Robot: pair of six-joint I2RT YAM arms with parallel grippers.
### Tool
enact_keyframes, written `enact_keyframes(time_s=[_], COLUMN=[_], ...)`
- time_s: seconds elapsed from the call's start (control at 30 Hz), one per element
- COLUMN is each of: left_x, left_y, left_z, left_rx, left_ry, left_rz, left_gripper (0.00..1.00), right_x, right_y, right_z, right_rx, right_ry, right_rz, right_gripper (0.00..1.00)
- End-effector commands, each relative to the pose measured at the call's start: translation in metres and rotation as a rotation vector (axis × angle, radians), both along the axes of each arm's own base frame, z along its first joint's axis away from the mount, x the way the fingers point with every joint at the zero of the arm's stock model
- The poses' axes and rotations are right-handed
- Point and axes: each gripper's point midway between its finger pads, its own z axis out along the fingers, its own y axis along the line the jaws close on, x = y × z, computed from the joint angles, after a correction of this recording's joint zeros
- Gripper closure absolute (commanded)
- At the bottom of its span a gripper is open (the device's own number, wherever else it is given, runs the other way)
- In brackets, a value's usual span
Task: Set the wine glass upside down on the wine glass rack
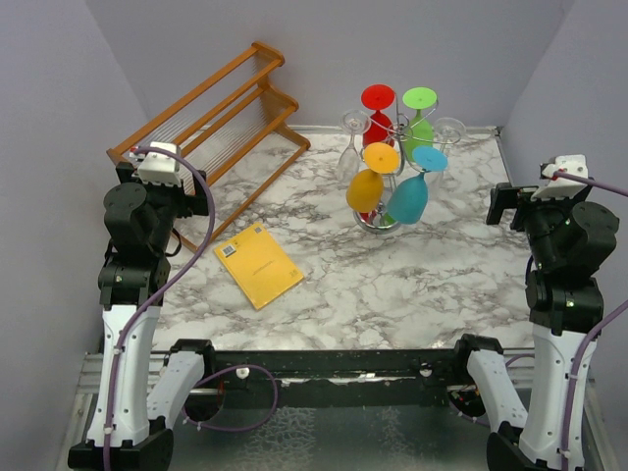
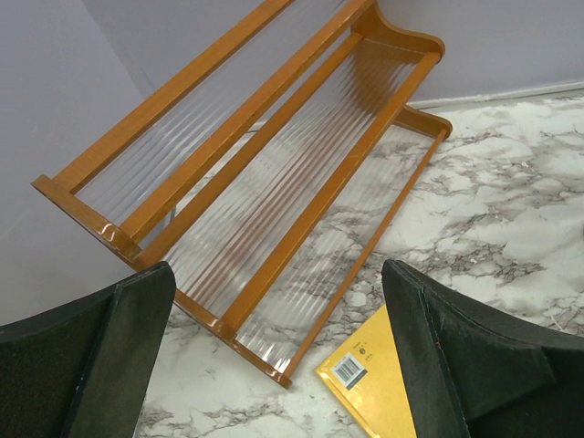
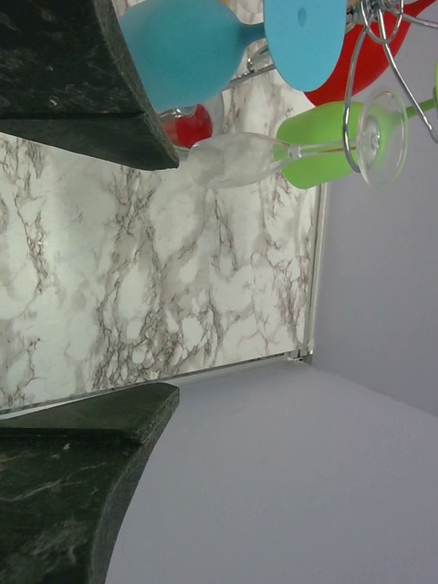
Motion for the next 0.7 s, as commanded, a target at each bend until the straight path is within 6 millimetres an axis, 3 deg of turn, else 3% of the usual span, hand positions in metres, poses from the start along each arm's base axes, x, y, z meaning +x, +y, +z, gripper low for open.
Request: enact_keyframes(time_s=[0.0,0.13,0.43,0.67], left_x=[-0.003,-0.008,-0.024,-0.031], left_y=[0.008,0.004,0.006,0.011], left_z=[0.003,0.006,0.013,0.008], left_rx=[0.006,0.005,0.023,0.029], left_ry=[-0.018,-0.028,-0.048,-0.038], left_rz=[0.034,0.016,0.016,0.044], left_gripper=[0.01,0.01,0.01,0.01], right_x=[-0.002,-0.006,-0.017,-0.020], right_y=[0.016,0.030,0.030,0.028], right_z=[-0.003,-0.008,0.002,-0.003], right_rx=[-0.015,-0.047,-0.093,-0.106], right_ry=[0.010,0.027,0.014,0.016], right_rz=[0.099,0.188,0.193,0.180], right_gripper=[0.00,0.00,0.01,0.00])
